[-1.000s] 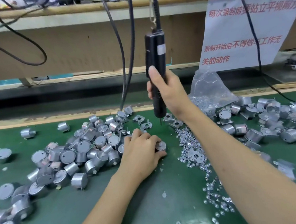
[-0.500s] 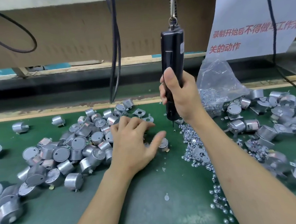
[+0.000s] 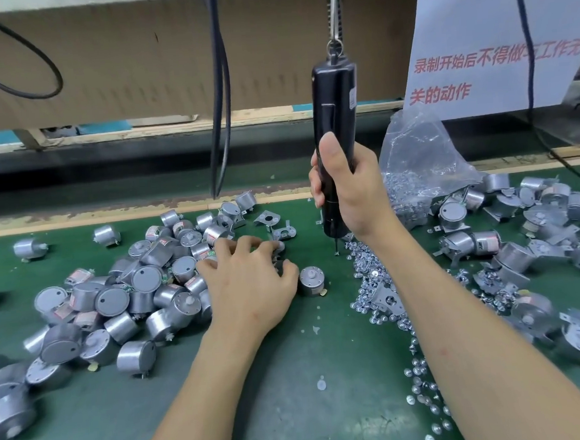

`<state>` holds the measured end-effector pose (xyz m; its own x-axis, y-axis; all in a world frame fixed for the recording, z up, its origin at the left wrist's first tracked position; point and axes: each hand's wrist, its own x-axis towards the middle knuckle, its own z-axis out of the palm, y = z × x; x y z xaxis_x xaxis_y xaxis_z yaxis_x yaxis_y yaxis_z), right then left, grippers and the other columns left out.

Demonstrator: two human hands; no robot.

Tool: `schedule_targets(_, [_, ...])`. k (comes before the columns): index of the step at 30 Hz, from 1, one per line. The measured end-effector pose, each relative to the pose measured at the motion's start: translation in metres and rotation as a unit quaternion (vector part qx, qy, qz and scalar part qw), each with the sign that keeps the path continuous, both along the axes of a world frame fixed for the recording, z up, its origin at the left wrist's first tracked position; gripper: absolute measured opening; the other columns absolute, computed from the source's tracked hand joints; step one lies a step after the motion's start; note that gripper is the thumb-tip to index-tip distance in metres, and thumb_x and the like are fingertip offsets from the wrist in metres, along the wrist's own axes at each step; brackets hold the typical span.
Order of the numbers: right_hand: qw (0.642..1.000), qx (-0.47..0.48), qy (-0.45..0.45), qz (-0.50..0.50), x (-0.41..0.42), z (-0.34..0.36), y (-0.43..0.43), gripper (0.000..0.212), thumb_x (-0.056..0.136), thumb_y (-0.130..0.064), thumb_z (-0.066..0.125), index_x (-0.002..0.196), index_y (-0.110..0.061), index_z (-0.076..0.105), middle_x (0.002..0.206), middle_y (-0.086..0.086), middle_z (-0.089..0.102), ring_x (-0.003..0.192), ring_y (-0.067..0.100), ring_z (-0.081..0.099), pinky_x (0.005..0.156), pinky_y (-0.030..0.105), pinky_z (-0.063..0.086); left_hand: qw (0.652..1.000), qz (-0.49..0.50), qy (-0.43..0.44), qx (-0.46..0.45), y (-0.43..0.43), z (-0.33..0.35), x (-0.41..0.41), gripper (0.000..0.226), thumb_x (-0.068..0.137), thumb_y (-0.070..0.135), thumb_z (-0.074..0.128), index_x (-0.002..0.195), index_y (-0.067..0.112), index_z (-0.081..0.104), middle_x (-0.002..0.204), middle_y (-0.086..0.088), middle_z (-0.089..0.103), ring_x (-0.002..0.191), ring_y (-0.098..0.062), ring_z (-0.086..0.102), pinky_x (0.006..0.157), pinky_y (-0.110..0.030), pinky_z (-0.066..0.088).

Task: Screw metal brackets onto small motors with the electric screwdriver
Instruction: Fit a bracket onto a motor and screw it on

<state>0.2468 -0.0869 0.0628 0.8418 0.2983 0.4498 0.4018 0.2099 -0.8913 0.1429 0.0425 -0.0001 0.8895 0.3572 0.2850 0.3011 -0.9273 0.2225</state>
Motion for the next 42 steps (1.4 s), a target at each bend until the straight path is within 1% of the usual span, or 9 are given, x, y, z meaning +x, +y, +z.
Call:
schedule_targets(2, [1.0, 0.0, 0.001, -0.001, 0.0, -0.001, 0.0, 0.075, 0.087, -0.063, 0.06, 0.081, 0.011, 0.047, 0.06, 0.006, 0.054, 0.05, 0.019, 0.05, 0.053, 0.03, 0.045, 1.0, -0.004, -0.011, -0.022, 0.002, 0.001, -0.001, 0.036, 0.083, 0.048, 0.043, 0.106, 0.038, 0.069, 0.121, 0.017, 0.06, 0.114, -0.019, 0.037, 0.079, -0.037, 0.02])
schedule_targets(5, [1.0, 0.0, -0.001, 0.005, -0.002, -0.001, 0.0, 0.086, 0.08, -0.077, 0.063, 0.081, 0.008, 0.049, 0.061, 0.004, 0.054, 0.05, 0.018, 0.051, 0.052, 0.029, 0.046, 0.999, 0.002, -0.022, -0.043, 0.001, 0.003, -0.002, 0.023, 0.084, 0.044, 0.05, 0.095, 0.036, 0.069, 0.118, 0.018, 0.06, 0.113, -0.018, 0.038, 0.081, -0.038, 0.023])
schedule_targets(8, [1.0, -0.005, 0.007, 0.002, -0.001, -0.002, 0.0, 0.07, 0.085, -0.068, 0.062, 0.08, 0.001, 0.052, 0.059, 0.002, 0.055, 0.05, 0.018, 0.05, 0.053, 0.029, 0.045, 0.998, 0.013, -0.024, -0.053, 0.001, 0.004, -0.002, 0.017, 0.083, 0.044, 0.052, 0.088, 0.036, 0.066, 0.109, 0.017, 0.062, 0.113, -0.018, 0.039, 0.08, -0.038, 0.023])
schedule_targets(12, [1.0, -0.005, 0.01, -0.004, 0.002, -0.004, -0.001, 0.068, 0.087, -0.06, 0.057, 0.08, 0.007, 0.049, 0.059, 0.003, 0.054, 0.05, 0.02, 0.051, 0.052, 0.029, 0.045, 0.998, 0.026, -0.035, -0.053, 0.0, 0.005, -0.003, 0.018, 0.081, 0.047, 0.054, 0.085, 0.033, 0.065, 0.083, 0.016, 0.061, 0.11, -0.018, 0.041, 0.076, -0.037, 0.018])
schedule_targets(17, [1.0, -0.001, 0.007, -0.002, 0.003, -0.006, -0.002, 0.068, 0.087, -0.061, 0.057, 0.08, 0.007, 0.049, 0.06, 0.004, 0.055, 0.05, 0.02, 0.051, 0.052, 0.03, 0.046, 0.997, 0.019, -0.044, -0.052, 0.0, 0.005, -0.002, 0.023, 0.079, 0.05, 0.057, 0.085, 0.031, 0.069, 0.079, 0.017, 0.057, 0.108, -0.019, 0.041, 0.077, -0.037, 0.019])
schedule_targets(23, [1.0, 0.003, 0.006, -0.002, 0.003, -0.006, -0.001, 0.092, 0.074, -0.083, 0.063, 0.079, 0.008, 0.047, 0.06, 0.004, 0.055, 0.051, 0.02, 0.051, 0.053, 0.03, 0.046, 0.994, -0.008, -0.073, -0.081, 0.0, 0.004, -0.004, 0.025, 0.081, 0.045, 0.063, 0.098, 0.028, 0.07, 0.099, 0.017, 0.066, 0.108, -0.02, 0.044, 0.078, -0.036, 0.019])
schedule_targets(30, [1.0, 0.003, 0.003, -0.006, 0.001, -0.006, -0.002, 0.086, 0.074, -0.083, 0.063, 0.076, 0.002, 0.048, 0.06, 0.004, 0.055, 0.051, 0.022, 0.052, 0.053, 0.03, 0.046, 0.967, -0.096, -0.188, -0.145, 0.001, 0.014, -0.01, 0.046, 0.075, 0.047, 0.062, 0.116, 0.027, 0.063, 0.123, 0.021, 0.057, 0.114, 0.001, 0.051, 0.09, -0.033, 0.024])
schedule_targets(36, [1.0, 0.024, 0.011, 0.004, -0.001, -0.003, -0.003, 0.082, 0.074, -0.082, 0.064, 0.077, -0.001, 0.051, 0.059, 0.004, 0.054, 0.049, 0.022, 0.051, 0.051, 0.029, 0.045, 0.958, -0.252, -0.095, -0.096, 0.003, 0.013, -0.015, 0.073, 0.072, 0.049, 0.068, 0.136, 0.023, 0.043, 0.132, 0.015, 0.036, 0.108, -0.005, 0.051, 0.098, -0.029, 0.023])
schedule_targets(42, [1.0, 0.026, 0.017, 0.0, -0.002, -0.008, -0.003, 0.086, 0.074, -0.082, 0.065, 0.077, 0.002, 0.05, 0.058, 0.004, 0.054, 0.049, 0.021, 0.051, 0.051, 0.03, 0.045, 0.949, -0.294, -0.059, -0.097, 0.001, 0.009, -0.015, 0.07, 0.078, 0.037, 0.072, 0.138, 0.023, 0.039, 0.133, 0.015, 0.031, 0.095, 0.007, 0.054, 0.101, -0.031, 0.026])
